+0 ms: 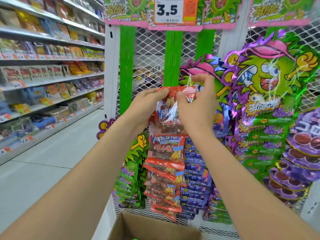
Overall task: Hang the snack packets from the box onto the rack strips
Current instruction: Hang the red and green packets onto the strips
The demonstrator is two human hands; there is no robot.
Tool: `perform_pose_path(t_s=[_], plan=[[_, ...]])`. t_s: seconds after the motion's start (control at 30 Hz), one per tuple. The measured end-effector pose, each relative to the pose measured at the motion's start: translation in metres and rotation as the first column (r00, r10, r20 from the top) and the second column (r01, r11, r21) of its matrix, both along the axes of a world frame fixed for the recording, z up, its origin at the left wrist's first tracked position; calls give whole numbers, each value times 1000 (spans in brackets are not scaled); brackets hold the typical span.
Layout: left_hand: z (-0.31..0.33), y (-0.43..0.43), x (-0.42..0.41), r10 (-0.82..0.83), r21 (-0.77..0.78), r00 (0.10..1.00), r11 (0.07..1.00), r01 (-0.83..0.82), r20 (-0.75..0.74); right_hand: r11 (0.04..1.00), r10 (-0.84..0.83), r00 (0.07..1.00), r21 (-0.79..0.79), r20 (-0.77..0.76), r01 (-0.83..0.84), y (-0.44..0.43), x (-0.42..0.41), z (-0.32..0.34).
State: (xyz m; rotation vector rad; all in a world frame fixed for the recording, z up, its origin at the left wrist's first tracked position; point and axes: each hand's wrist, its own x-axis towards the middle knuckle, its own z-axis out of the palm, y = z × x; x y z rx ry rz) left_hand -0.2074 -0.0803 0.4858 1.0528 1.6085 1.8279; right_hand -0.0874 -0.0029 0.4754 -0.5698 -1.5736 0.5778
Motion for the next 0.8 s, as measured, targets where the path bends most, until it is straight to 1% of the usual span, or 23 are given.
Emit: perform_pose_path(t_s=[0.13,0.2,0.33,0.47,0.57,0.7,0.8], plan=[[5,1,0,-20,-18,1000,1000,20,0,998,2,999,58,50,-5,-2,1,-4],[5,1,-1,-17,-38,999,999,15,-51,996,-21,996,83,89,14,-1,1,-7],[-3,-3,-1,-25,-57,977,998,14,-214,992,-45,987,123,154,26,-1,0,-17],[-4,-7,0,-13,-48,964,999,0,-267,985,-73,985,166,157,46,-5,3,-15],[-3,-8,1,7,-51,960,998,-23,-279,985,-96,977,162,190,65,-5,4,-16],[-10,-11,1,11,-83,935,996,-43,-355,982,-147,948,154,281,106,-4,5,-27],[-13,-14,2,25,-59,927,997,-51,-373,984,-131,959,148,252,96,-6,6,-26]])
